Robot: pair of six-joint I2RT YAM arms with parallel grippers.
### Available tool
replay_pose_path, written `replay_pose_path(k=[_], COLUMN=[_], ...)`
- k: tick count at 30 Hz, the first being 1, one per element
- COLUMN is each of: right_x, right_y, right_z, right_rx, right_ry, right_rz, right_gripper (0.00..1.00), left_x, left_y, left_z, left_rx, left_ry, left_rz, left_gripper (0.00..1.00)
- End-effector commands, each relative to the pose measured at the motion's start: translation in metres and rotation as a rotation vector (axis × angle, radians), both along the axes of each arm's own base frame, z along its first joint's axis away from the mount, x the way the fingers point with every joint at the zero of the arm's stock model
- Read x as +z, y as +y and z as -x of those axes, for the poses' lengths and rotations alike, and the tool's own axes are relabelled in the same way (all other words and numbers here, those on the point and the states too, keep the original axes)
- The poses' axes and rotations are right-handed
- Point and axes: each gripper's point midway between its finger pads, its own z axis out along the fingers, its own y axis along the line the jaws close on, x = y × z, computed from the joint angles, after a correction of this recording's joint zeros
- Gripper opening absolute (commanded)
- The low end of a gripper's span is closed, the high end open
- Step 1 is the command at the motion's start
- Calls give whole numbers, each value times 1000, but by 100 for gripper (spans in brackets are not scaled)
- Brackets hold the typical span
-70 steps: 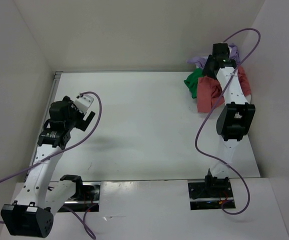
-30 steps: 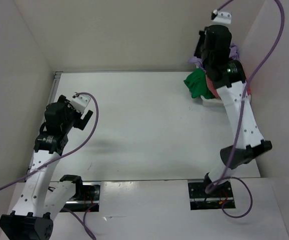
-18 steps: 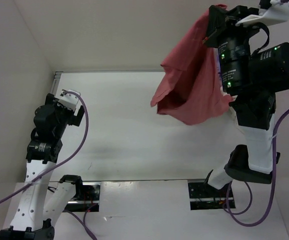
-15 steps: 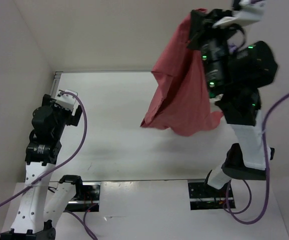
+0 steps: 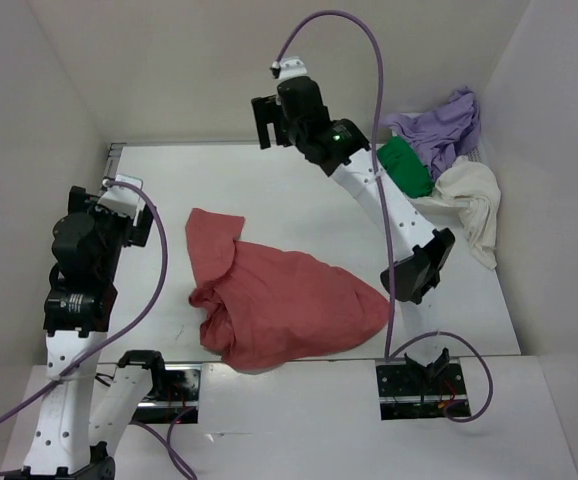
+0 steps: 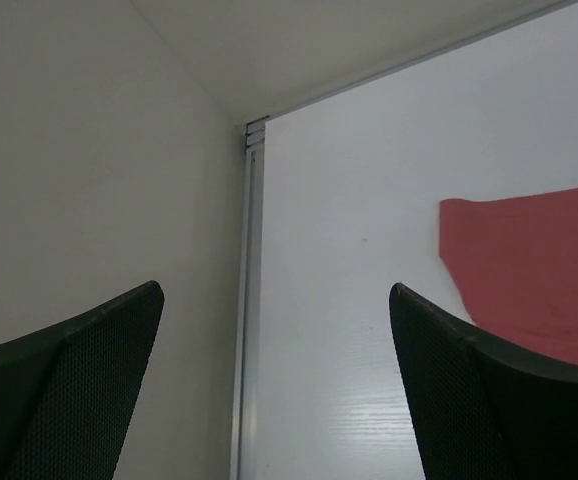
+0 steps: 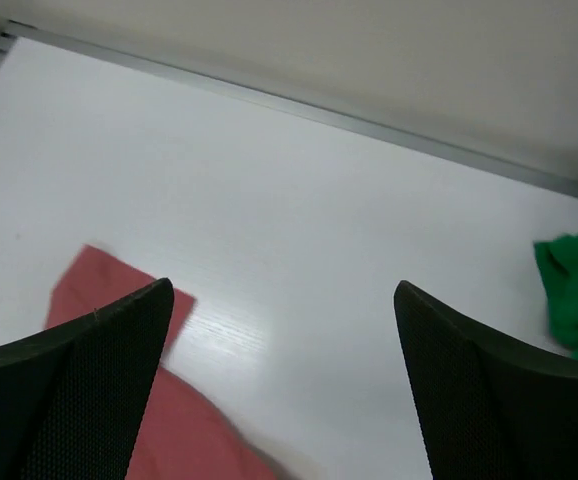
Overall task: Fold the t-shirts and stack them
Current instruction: Move the tshirt to the center of the board
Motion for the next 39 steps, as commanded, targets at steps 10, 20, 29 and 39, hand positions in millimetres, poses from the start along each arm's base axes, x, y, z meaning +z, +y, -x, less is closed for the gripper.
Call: replay_pose_path(k=[10,20,29,39], right_x=[-167,-291,-338,-361], right_y=[-26,-86,-98,-102], right_z=[178,253,278,255], right_rx=[32,-319,-381,-363], right_ry=[585,852,966,1003], right_rz=[-24,-182,-157,-135], right_gripper=[95,95,95,18], left_x=[-33,-149,-240,-273], left_y=[-53,-117,-114,-90], left_z=[-5,-28,-8,10], left_rx=[-333,-660,-696,-666], left_ry=[156,508,682,752], left_rz=[-47,-288,-494,-553], left_gripper=[100,100,100,46])
